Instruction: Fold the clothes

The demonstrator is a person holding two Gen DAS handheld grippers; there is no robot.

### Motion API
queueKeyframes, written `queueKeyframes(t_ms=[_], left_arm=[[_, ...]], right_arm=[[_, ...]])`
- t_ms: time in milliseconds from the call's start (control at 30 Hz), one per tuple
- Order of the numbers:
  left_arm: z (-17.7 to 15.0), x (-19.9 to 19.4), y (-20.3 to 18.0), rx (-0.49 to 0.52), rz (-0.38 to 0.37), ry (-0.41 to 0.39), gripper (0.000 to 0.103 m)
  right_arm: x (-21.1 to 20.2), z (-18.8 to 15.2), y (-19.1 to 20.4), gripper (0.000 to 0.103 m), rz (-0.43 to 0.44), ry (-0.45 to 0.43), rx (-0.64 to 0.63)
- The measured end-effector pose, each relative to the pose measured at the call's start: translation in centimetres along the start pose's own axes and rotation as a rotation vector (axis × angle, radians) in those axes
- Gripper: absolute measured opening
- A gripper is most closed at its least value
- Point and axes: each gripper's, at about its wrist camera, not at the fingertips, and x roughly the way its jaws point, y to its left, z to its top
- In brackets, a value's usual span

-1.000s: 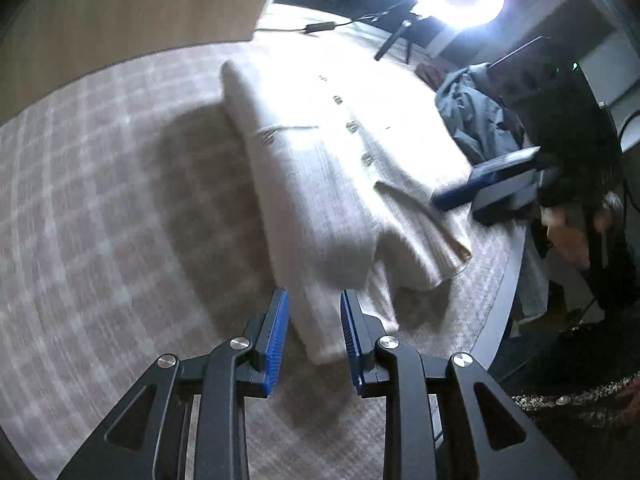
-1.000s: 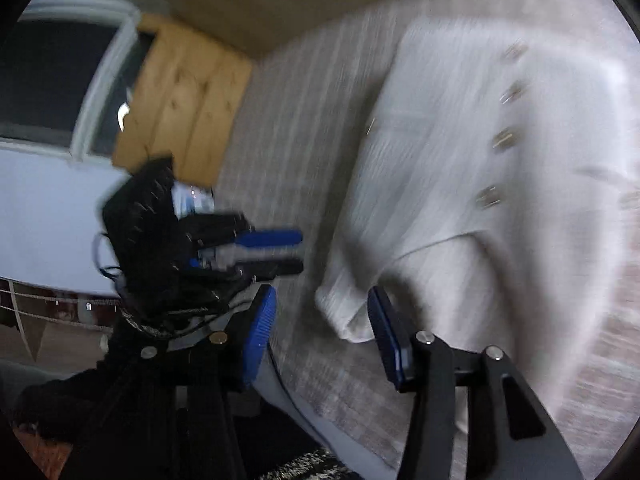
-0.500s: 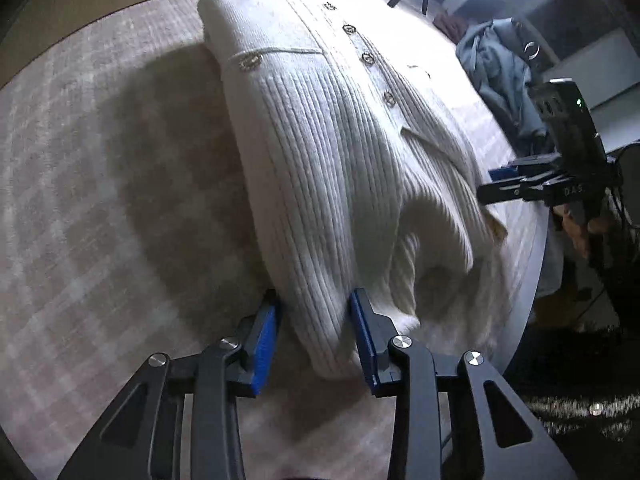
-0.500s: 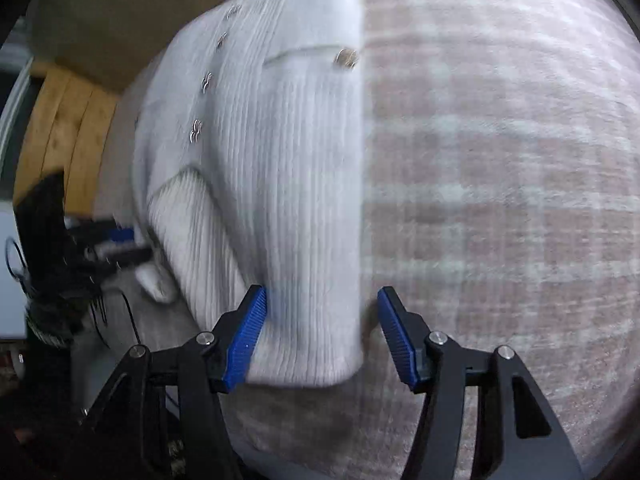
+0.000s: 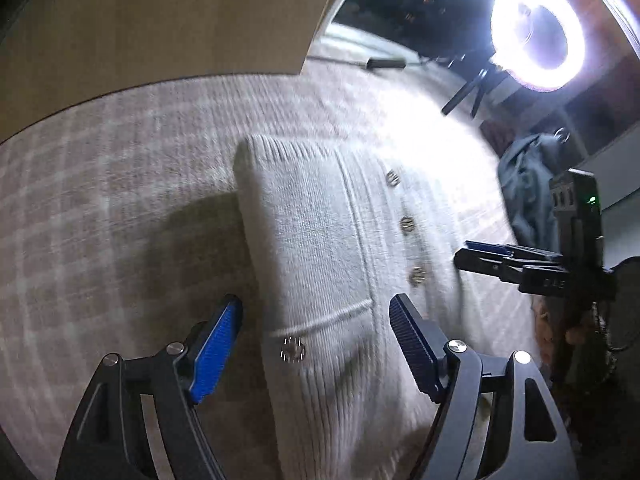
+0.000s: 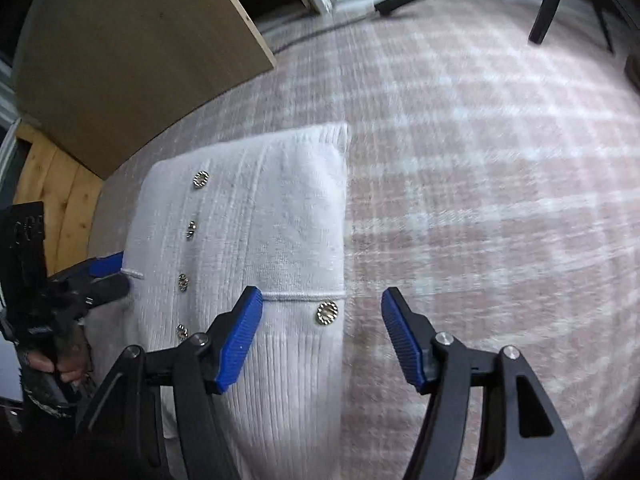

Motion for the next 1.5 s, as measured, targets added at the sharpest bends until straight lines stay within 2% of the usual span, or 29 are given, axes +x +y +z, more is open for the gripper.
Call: queueKeyframes(t_ms=[67, 167, 233, 333, 467, 500, 533, 600, 767, 933, 967, 1000, 1067, 1133, 1233, 1500], left_arm=[[0.0, 1.5, -0.8, 0.023, 0.025, 0.025, 0.074], [-0.2, 2.9, -0.7, 0.016, 0.027, 0.059, 0.075], [-0.3, 3.6, -0.3, -0.008, 0.011, 0.076, 0.076], [-0.5, 4.2, -1.6, 0.047, 0.043, 0.075, 0.077], [-1.0, 5.1, -3.5, 0.136, 0.093, 0.086, 0.077], [-1.2, 5.3, -4.0, 0.163, 0.111, 0.086, 0.077], [-1.3, 5.5, -4.4, 0.190, 0.129, 0.087, 0.076], [-1.5, 5.8, -4.9, 0.188, 0.112, 0.082, 0.075], [-1.6, 5.9, -5.0, 0.171, 0.096, 0.077, 0.066], [-1.7, 5.7, -3.8, 0.113, 0.041, 0.075, 0.046], [-1.7, 5.8, -3.5, 0.104, 0.026, 0.073, 0.036], [-1.7, 5.8, -3.3, 0.095, 0.010, 0.071, 0.036], [-1.8, 6.0, -3.2, 0.093, -0.002, 0.063, 0.035], [-2.1, 6.2, -3.2, 0.090, -0.011, 0.050, 0.033], [-2.2, 6.6, -2.4, 0.032, -0.064, 0.036, 0.031], [-2.8, 3.0, -2.4, 0.027, -0.082, -0.037, 0.029]], right_arm=[[0.8, 0.1, -0.1, 0.062, 0.007, 0.007, -0.010], [2.1, 0.3, -0.2, 0.069, 0.017, 0.018, -0.026], [2.9, 0.4, -0.2, 0.078, 0.023, 0.025, -0.036], [3.6, 0.1, 1.0, 0.081, -0.007, 0.016, -0.109], [4.1, -0.1, 1.8, 0.080, 0.005, 0.019, -0.156], [4.3, -0.1, 2.2, 0.077, 0.019, 0.023, -0.164], [4.6, -0.1, 2.5, 0.069, 0.032, 0.027, -0.172], [4.9, -0.1, 2.7, 0.054, 0.089, 0.046, -0.169], [5.9, -0.5, 3.4, 0.056, 0.117, 0.038, -0.166], [6.4, -0.6, 4.2, 0.056, 0.110, 0.031, -0.162], [6.5, -0.6, 4.4, 0.055, 0.109, 0.032, -0.160], [6.7, -0.7, 4.6, 0.052, 0.108, 0.034, -0.158], [6.7, -0.9, 5.1, 0.033, 0.121, 0.033, -0.144], [6.6, -1.0, 5.6, 0.031, 0.141, 0.030, -0.125], [6.4, -1.3, 6.3, 0.027, 0.170, 0.025, -0.096], [5.3, -1.9, 8.4, 0.024, 0.239, 0.003, -0.050]])
